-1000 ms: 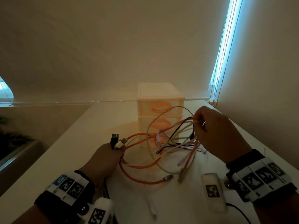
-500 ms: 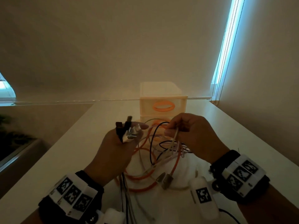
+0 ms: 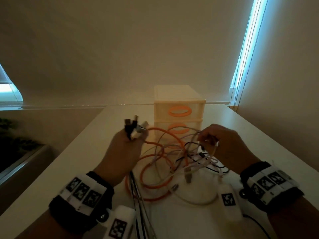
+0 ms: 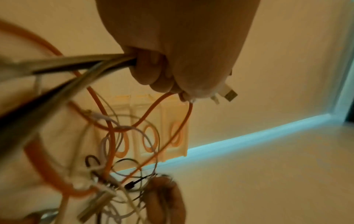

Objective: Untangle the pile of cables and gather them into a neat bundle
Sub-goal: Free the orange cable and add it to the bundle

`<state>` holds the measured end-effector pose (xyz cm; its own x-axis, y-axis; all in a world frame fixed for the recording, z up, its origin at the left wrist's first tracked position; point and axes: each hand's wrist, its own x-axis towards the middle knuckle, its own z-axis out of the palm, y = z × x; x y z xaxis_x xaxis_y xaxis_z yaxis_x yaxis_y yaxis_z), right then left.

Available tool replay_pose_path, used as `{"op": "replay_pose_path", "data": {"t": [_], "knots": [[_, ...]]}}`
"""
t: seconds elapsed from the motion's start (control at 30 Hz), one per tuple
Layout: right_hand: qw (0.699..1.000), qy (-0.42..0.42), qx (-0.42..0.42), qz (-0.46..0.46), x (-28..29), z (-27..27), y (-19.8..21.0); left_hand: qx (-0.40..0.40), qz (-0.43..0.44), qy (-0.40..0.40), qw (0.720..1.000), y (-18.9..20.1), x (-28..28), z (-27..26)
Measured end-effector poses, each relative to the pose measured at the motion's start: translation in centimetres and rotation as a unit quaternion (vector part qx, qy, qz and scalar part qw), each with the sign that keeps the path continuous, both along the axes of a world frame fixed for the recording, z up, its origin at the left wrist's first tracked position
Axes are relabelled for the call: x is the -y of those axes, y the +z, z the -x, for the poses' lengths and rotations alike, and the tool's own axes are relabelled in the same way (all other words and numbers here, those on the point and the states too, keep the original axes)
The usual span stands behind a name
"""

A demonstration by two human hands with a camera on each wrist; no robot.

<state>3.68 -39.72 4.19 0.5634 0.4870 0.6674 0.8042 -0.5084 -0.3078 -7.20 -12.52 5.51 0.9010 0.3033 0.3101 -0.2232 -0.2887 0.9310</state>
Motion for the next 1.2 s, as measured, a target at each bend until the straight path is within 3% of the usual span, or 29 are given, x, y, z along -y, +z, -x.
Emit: {"op": "replay_pose_path", "data": {"t": [0.1, 0.17, 0.3, 0.43, 0.5, 0.6, 0.67, 0.7, 0.73, 0.8, 0.87, 1.03, 1.13, 1.2], "knots": [[0.993, -0.112, 0.019, 0.01, 3.2, -1.6, -0.2, 0.027, 0.207, 0.011, 0.978, 1.1, -1.6, 0.4], [0.987, -0.158, -0.014, 0.011, 5.2, -2.2, -0.2, 0.039, 0.277, 0.012, 0.96, 1.7, -2.9, 0.6], [0.977, -0.116, -0.161, 0.073, 6.2, -1.8, 0.1, 0.024, 0.286, -0.002, 0.958, 1.3, -3.7, 0.4], [0.971, -0.067, -0.192, 0.126, 6.0, -0.8, 1.1, 0.014, 0.233, -0.024, 0.972, 0.6, -2.9, 0.4], [0.976, -0.112, -0.179, 0.059, 5.8, 0.0, 2.5, 0.013, 0.232, -0.036, 0.972, 0.6, -2.6, 0.6], [0.964, -0.182, -0.104, -0.166, 4.3, 2.3, 5.6, 0.02, 0.249, -0.046, 0.967, 0.8, -2.4, 0.9], [0.943, -0.113, -0.082, -0.303, 2.2, 4.7, 7.8, 0.024, 0.264, -0.062, 0.962, 0.8, -2.2, 1.1], [0.932, -0.043, -0.134, -0.334, 0.8, 5.8, 8.4, 0.024, 0.27, -0.076, 0.959, 0.9, -2.0, 1.2], [0.911, 0.041, -0.233, -0.337, -1.1, 7.0, 8.9, 0.022, 0.272, -0.091, 0.958, 0.8, -1.8, 1.3], [0.836, 0.167, -0.442, -0.279, -4.8, 8.7, 8.0, 0.011, 0.264, -0.116, 0.957, 0.7, -1.2, 1.7], [0.777, 0.188, -0.553, -0.233, -8.0, 9.5, 5.9, -0.004, 0.244, -0.14, 0.96, 0.5, -0.5, 2.0], [0.677, 0.168, -0.626, -0.348, -10.7, 8.5, 1.6, -0.057, 0.194, -0.199, 0.959, -0.2, 0.7, 2.2], [0.618, 0.208, -0.615, -0.444, -10.0, 7.5, 1.6, -0.081, 0.155, -0.239, 0.955, -0.8, 1.3, 2.2], [0.558, 0.252, -0.59, -0.526, -9.0, 6.7, 2.0, -0.09, 0.165, -0.241, 0.952, -1.0, 1.4, 2.1]]}}
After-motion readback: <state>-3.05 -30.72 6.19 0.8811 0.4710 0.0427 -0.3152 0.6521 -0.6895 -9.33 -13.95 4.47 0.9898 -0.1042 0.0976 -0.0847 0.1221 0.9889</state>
